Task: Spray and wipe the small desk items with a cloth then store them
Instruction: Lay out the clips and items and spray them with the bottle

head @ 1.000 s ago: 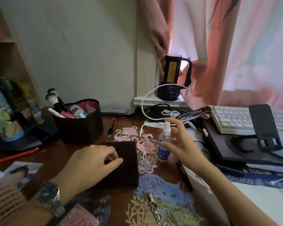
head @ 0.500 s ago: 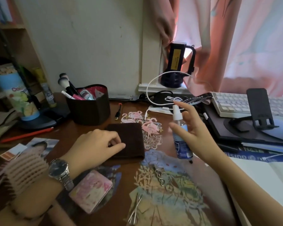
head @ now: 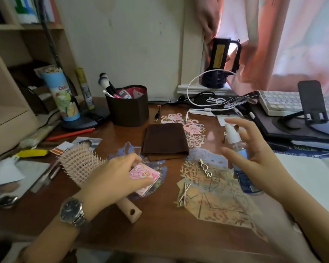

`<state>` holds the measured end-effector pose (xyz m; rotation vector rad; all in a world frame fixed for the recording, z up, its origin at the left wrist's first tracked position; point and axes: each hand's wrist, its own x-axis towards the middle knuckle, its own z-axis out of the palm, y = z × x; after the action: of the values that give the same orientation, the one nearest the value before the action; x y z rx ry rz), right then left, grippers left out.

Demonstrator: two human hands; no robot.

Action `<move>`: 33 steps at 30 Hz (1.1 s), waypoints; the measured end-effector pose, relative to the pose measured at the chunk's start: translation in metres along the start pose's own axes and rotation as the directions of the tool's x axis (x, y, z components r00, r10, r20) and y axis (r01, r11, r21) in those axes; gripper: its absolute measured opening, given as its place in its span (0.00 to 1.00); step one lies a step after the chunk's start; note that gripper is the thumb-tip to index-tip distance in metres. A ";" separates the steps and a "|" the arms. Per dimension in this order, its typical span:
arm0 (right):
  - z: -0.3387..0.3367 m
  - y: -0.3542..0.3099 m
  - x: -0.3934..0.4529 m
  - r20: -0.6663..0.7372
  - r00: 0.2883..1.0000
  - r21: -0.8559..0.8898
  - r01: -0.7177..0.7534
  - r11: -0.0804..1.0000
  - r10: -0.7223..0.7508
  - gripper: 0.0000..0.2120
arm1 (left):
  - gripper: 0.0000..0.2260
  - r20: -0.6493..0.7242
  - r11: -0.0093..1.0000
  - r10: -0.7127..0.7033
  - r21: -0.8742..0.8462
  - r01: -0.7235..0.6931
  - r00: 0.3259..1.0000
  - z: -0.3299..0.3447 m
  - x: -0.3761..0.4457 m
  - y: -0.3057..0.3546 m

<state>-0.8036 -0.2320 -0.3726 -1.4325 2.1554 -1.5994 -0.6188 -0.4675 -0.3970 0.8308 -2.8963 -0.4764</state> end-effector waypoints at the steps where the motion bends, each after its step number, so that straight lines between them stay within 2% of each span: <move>1: 0.000 -0.001 -0.004 -0.009 1.000 -0.003 -0.002 1.000 0.002 0.24 | 0.28 0.007 1.000 0.002 -0.003 -0.002 1.000 0.002 -0.003 -0.001; 5: 0.002 -0.002 -0.020 -0.029 1.000 -0.020 -0.007 1.000 0.006 0.24 | 0.33 -0.003 1.000 0.009 -0.008 -0.009 1.000 0.008 -0.009 -0.002; 9: 0.002 0.003 -0.033 -0.031 0.999 -0.130 -0.013 0.991 0.009 0.24 | 0.32 -0.023 1.000 0.017 -0.015 -0.017 1.000 0.012 -0.007 -0.001; 14: 0.000 0.007 -0.043 -0.044 0.998 -0.165 -0.040 0.985 0.034 0.24 | 0.31 -0.008 0.996 0.043 -0.078 -0.044 0.999 0.017 -0.002 0.009; 20: -0.007 0.008 -0.048 -0.058 0.995 -0.179 -0.088 0.980 0.079 0.24 | 0.35 -0.025 0.990 0.092 -0.104 -0.094 0.995 0.014 -0.005 0.025; 23: -0.010 0.011 -0.049 -0.044 0.995 -0.202 -0.091 0.975 0.084 0.24 | 0.33 -0.041 0.976 0.173 -0.129 -0.177 0.984 0.015 -0.014 0.039; 29: -0.014 0.013 -0.050 -0.061 0.995 -0.183 -0.088 0.979 0.078 0.25 | 0.25 0.043 0.949 0.297 -0.120 -0.291 0.954 0.029 -0.018 0.053; 33: -0.022 0.014 -0.053 -0.089 0.993 -0.183 -0.090 0.979 0.074 0.25 | 0.19 0.002 0.937 0.337 -0.094 -0.335 0.941 0.035 -0.013 0.055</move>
<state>-0.7956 -0.1785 -0.3964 -1.3254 2.4346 -1.4875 -0.6411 -0.4066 -0.4127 0.3066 -2.9181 -0.5764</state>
